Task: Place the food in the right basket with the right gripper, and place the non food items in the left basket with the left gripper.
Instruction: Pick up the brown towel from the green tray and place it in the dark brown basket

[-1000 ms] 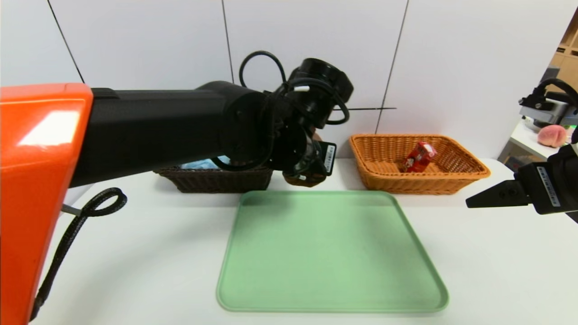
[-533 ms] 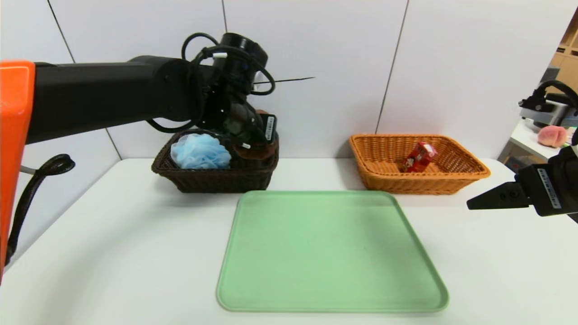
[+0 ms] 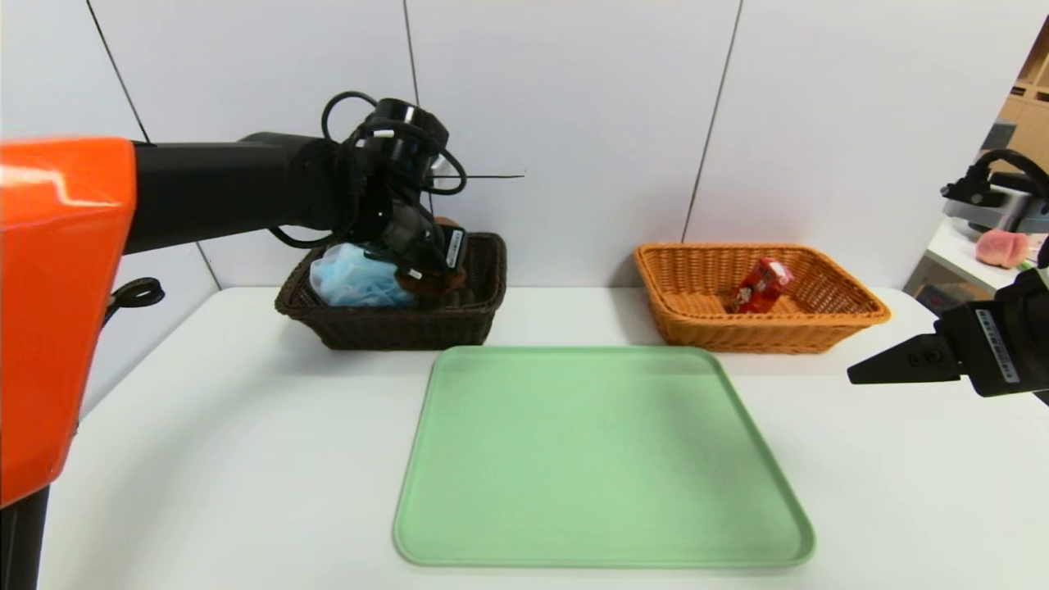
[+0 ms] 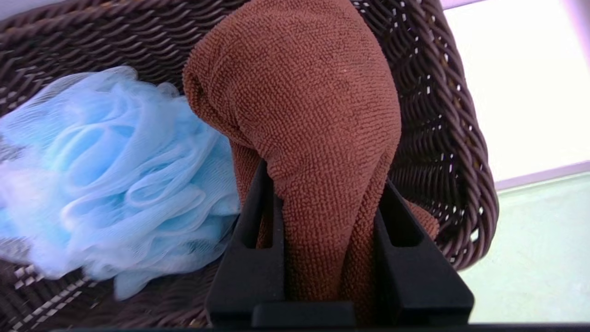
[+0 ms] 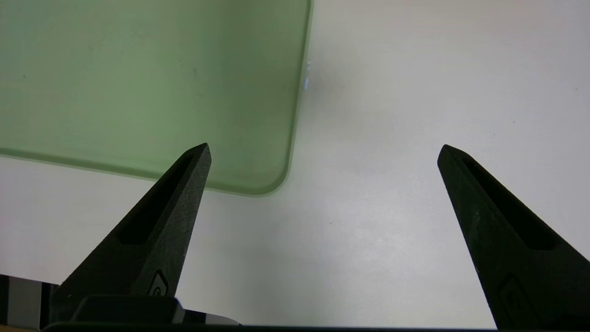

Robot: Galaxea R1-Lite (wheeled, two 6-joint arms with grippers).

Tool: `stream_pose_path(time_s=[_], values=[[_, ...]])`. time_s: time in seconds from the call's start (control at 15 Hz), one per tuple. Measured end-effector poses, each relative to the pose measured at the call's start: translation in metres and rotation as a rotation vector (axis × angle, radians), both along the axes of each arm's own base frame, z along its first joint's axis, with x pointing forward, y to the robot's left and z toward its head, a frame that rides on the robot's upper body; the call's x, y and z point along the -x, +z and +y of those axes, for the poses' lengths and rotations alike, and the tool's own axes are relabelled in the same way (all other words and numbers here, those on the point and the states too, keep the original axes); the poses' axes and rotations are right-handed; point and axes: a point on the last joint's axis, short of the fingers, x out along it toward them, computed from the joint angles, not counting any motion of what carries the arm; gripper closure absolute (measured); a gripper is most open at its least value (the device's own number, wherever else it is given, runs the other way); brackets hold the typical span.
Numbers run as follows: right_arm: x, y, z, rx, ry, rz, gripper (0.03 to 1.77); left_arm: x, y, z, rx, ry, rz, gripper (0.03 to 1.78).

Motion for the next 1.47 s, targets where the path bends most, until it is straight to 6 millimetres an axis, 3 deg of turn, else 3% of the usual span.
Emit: stream_pose_path(time_s=[0.67,1.47], values=[[0.002,-0.002,0.006,0.001,0.029,0.009,0.1,-0.028,-0.026,-0.004,0.083,-0.081,-0.007,1.33],[0.002,-0.003,0.006,0.001,0.031,0.01,0.1,-0.034,-0.036,-0.002,0.075,-0.07,0.011,1.33]])
